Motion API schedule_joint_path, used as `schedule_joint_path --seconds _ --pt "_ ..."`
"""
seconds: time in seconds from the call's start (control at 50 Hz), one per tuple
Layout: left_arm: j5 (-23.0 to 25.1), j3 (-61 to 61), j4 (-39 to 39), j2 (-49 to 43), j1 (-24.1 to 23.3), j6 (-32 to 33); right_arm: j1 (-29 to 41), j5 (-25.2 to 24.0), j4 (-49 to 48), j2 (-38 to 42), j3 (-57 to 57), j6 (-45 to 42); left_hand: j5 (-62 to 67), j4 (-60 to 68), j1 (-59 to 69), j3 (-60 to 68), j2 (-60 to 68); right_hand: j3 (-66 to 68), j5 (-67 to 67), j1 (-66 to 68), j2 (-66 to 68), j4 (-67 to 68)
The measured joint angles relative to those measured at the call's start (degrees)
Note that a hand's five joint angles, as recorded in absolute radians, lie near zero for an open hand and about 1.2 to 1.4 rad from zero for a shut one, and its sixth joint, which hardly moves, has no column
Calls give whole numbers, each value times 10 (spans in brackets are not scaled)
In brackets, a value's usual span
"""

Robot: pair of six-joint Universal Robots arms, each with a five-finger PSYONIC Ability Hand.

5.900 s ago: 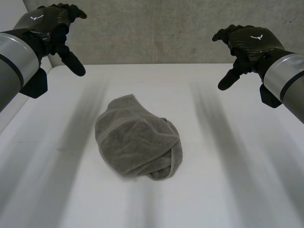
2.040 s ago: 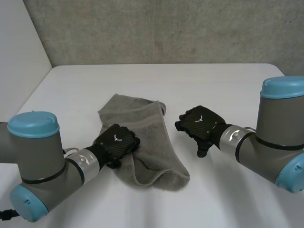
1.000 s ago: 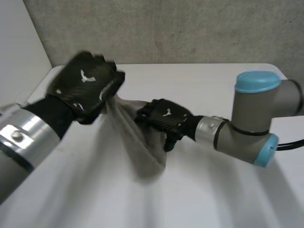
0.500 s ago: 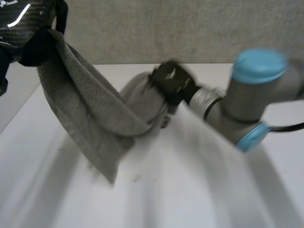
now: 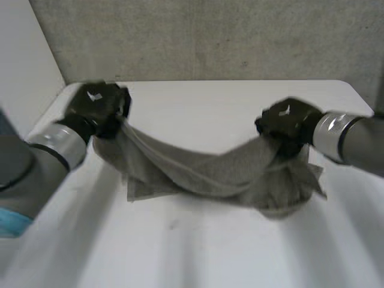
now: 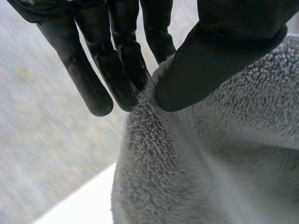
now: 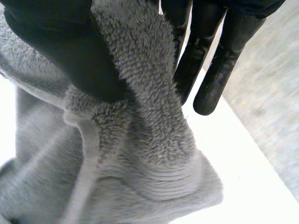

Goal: Fold the towel.

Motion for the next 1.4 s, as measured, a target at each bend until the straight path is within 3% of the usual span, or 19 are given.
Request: schedule_joint_path --seconds 0.02,0.06,0.14,0.18,0.2,0.4,0.46,0.56,0.68,0.84,1.08,1.24,1.4 --pt "-2 2 0 -14 -3 -2 2 8 1 11 0 -6 0 0 0 0 0 -39 -32 -28 -38 -40" --pt "-9 8 0 -57 -9 -5 5 35 -1 48 0 -22 0 0 0 0 0 -234 -217 -179 -229 -236" --pt "-15 12 0 -84 -11 -6 0 52 -6 71 2 -25 0 0 0 0 0 -321 -305 -252 -311 -323" --pt "-22 15 0 -108 -9 -6 -12 63 -15 85 8 -18 0 0 0 0 0 -464 -438 -365 -450 -461" --pt "-24 16 0 -115 -8 -6 -20 65 -21 86 16 -11 0 0 0 0 0 -475 -445 -371 -459 -466" --pt "-27 7 0 -121 2 -5 -89 21 -89 1 154 60 0 0 0 0 0 -460 -438 -368 -452 -458" --pt "-26 0 1 -119 5 -5 -119 -11 -112 -34 227 80 0 0 0 0 0 -307 -301 -239 -302 -308" --pt "-26 -8 6 -119 7 -5 -145 -38 -127 -59 298 99 0 0 0 0 0 -194 -196 -147 -184 -196" --pt "-27 -14 16 -119 7 -5 -175 -65 -160 -82 374 113 0 0 0 0 0 -174 -179 -141 -168 -176" --pt "-27 -16 19 -119 9 -5 -181 -81 -193 -93 411 133 0 0 0 0 0 -245 -226 -186 -233 -246" --pt "-27 -22 20 -116 18 -5 -185 -78 -208 -138 413 141 0 0 0 0 0 -187 -187 -139 -178 -189" --pt "-27 -22 20 -115 18 -5 -205 -82 -162 -194 408 116 0 0 0 0 0 -163 -167 -119 -157 -164" --pt "-27 -22 20 -114 18 -5 -220 -81 -103 -156 417 49 0 0 0 0 0 -212 -194 -152 -201 -210"
